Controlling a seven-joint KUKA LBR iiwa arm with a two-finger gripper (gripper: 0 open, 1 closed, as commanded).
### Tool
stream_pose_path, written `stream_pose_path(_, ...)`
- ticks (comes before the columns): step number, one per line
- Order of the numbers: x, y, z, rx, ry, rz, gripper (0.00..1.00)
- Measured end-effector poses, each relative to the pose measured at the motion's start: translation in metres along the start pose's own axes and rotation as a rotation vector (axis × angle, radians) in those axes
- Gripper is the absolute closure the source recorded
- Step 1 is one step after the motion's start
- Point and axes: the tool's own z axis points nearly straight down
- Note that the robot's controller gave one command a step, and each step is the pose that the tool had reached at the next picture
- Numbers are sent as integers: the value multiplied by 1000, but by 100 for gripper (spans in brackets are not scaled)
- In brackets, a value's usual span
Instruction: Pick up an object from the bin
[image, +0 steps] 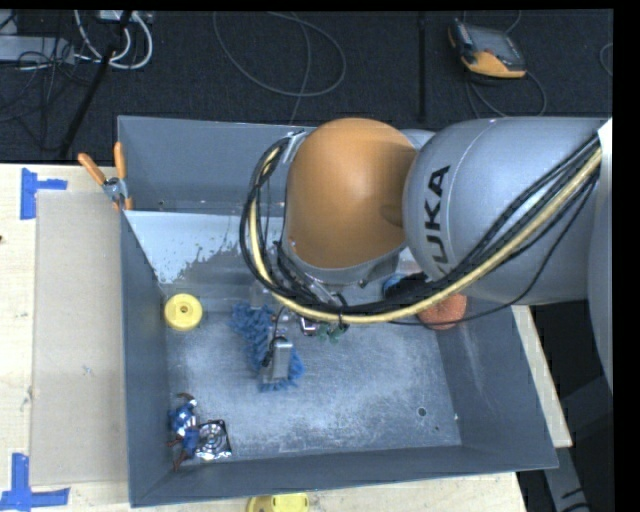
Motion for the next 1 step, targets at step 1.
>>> stream_pose_path(1, -2, -1, -4, -1, -7, 4, 0)
